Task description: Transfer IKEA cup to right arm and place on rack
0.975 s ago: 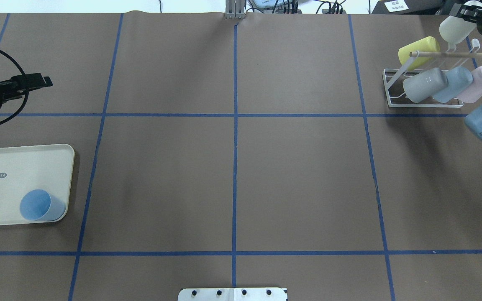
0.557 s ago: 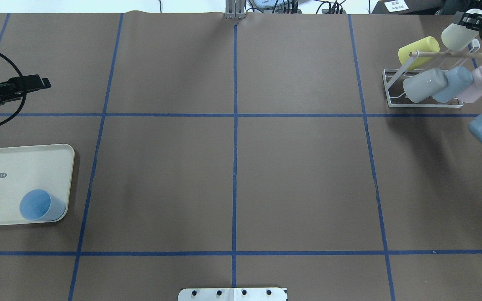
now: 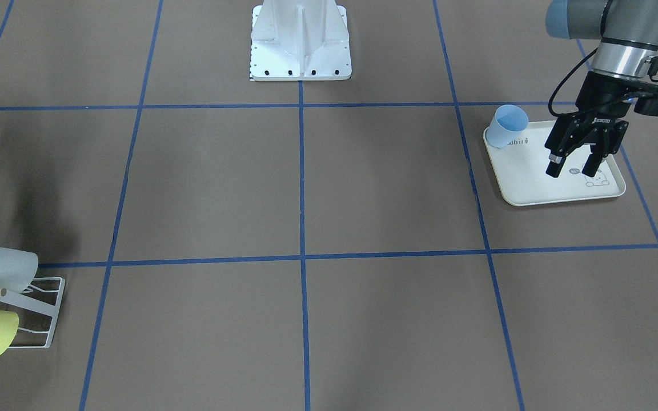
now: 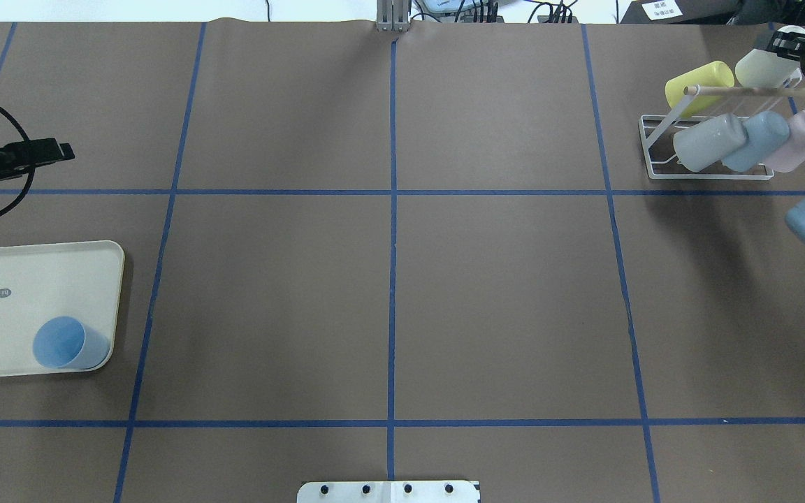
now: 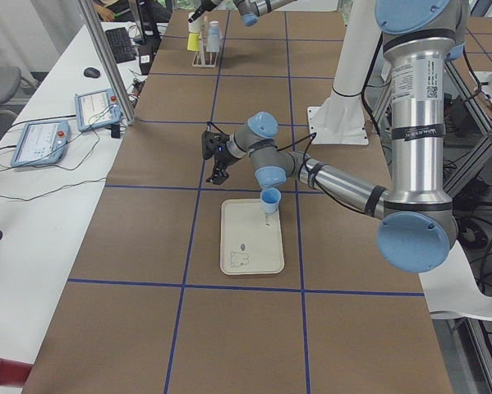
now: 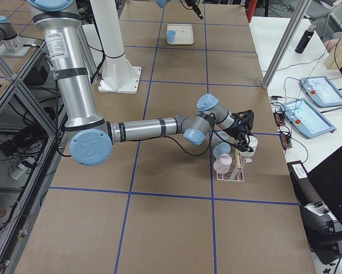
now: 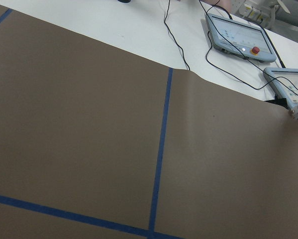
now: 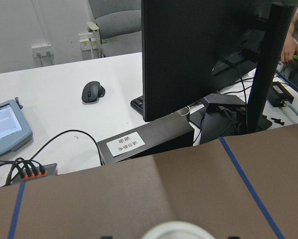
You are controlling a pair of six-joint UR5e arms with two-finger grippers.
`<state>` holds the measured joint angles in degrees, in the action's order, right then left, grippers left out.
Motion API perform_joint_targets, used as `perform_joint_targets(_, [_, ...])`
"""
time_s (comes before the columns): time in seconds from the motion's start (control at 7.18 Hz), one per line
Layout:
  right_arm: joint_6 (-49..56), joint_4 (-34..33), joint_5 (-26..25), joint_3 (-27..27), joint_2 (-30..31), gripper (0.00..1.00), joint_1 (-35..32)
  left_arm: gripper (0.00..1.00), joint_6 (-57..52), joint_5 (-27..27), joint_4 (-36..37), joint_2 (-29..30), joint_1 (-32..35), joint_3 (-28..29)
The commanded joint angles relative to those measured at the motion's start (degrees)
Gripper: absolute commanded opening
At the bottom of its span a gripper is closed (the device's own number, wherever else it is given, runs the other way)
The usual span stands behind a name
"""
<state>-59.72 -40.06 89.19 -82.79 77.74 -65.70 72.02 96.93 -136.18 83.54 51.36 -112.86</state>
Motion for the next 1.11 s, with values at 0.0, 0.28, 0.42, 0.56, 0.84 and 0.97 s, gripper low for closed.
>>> perform_joint_targets(0.0, [0.0,0.1,0.1,-0.1,0.0,0.89,0.0,1.0,-7.3,0.0,0.3,-5.9,0.0,-1.0])
perform_joint_targets(0.28, [0.0,2.4,0.1,0.4,0.0,0.9,0.0,1.0,-9.4,0.1,0.6,-9.3,0.0,-1.2])
perform_joint_targets(0.42, [0.0,2.9,0.1,0.5,0.0,0.9,0.2,1.0,-9.1,1.8,1.9,-10.1,-0.3,-1.4])
perform_joint_targets(0.56, [0.0,2.9,0.1,0.4,-0.1,0.92,1.1,1.0,-8.7,7.3,3.1,-10.2,-0.3,-2.2])
perform_joint_targets(0.84, [-3.5,3.7,4.1,-2.0,-0.8,0.94,2.7,1.0,-2.9,17.8,4.5,-10.2,-1.9,-3.0])
perform_joint_targets(0.97, [-5.3,3.6,7.5,-5.2,-0.7,0.94,2.7,1.0,-1.9,17.9,6.6,-10.3,-7.5,-2.7])
